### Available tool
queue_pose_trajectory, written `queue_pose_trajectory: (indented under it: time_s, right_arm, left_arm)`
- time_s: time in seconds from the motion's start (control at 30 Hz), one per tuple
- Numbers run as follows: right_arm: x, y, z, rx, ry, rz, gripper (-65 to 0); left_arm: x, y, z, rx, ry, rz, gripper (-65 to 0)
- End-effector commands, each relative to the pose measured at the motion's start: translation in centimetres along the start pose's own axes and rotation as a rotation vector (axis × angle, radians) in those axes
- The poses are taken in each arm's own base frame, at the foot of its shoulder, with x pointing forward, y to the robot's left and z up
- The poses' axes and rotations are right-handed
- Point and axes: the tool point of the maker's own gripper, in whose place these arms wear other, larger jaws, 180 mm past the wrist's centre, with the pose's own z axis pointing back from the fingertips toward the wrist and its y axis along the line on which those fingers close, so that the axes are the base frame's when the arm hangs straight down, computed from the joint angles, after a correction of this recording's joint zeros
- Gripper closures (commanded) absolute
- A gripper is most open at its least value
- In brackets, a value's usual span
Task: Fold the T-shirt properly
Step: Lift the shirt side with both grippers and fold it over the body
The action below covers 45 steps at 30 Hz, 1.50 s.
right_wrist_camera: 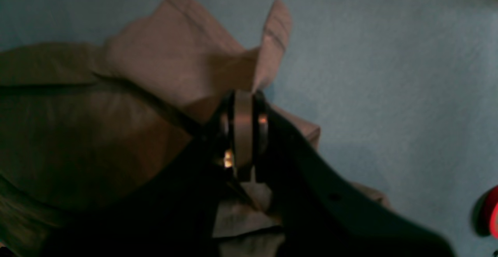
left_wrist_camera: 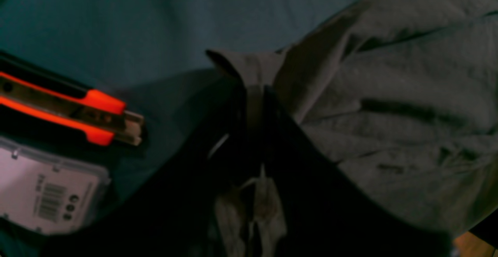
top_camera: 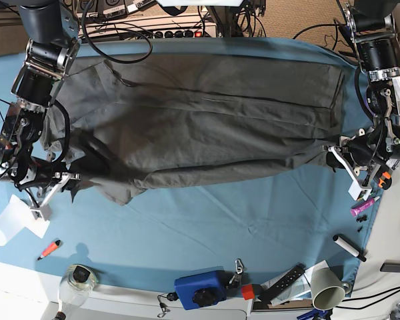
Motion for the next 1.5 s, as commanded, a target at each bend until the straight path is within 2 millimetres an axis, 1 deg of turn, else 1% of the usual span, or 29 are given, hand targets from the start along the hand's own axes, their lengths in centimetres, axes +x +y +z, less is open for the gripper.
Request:
queue_pose_trajectory:
  time_s: [0.0,0.17,0.37,0.47,0.57,0.73,0.87,0.97,1.03,1.13,1.3,1.47]
  right_arm:
    - [1.9,-0.3,1.2,-0.009,-0.06,0.017,0.0]
    - [0.8,-0.2,1.6,-0.019,-0.06,0.035,0.0]
    - [-1.9,-0.6,2.5,-0.012,-0.075,-0.003,0.0]
    - [-3.2,-0.9,3.4,-0.012,-0.094,-0.014,0.0]
    - [-3.6,-0.9,4.7,-0.002,-0.137,-0.004,0.0]
    - [-4.9,-1.0,5.7,0.005,-0.156,-0.017,0.0]
    - [-6.3,-1.9,6.5,-0.022,-0.151,-0.038,0.0]
    - [-6.7,-2.7,7.3,-0.047,-0.167,-0.056,0.0]
    - [-7.0,-2.9,7.7,-0.046,-0.174,-0.071,0.0]
    - [-7.5,-2.9,7.7,-0.043,-0.167,-0.079,0.0]
    - [-8.5,-2.9,7.6,-0.047,-0.144,-0.077,0.0]
    - [-9.1,-2.9,8.6,-0.076,-0.144,-0.055,0.0]
  left_arm:
    - [1.6,0.2,0.9,0.003,-0.043,-0.019,0.0]
    - [1.0,0.0,0.8,-0.007,-0.032,-0.015,0.0]
    - [-0.9,-0.5,1.1,-0.003,-0.011,-0.032,0.0]
    - [-1.7,-0.7,1.2,-0.003,-0.002,-0.038,0.0]
    - [-2.2,-0.7,1.2,-0.003,0.007,-0.041,0.0]
    - [-2.1,-0.2,1.5,0.01,-0.002,-0.029,0.0]
    - [-1.5,1.3,2.6,0.041,-0.042,0.012,0.0]
    - [-1.2,2.4,3.4,0.063,-0.065,0.037,0.0]
    - [-1.4,2.7,3.6,0.07,-0.059,0.033,0.0]
    - [-1.8,2.7,3.8,0.058,-0.052,0.035,0.0]
    - [-3.2,2.5,3.6,0.048,-0.02,0.024,0.0]
    - [-3.2,1.9,4.2,0.054,-0.032,-0.009,0.0]
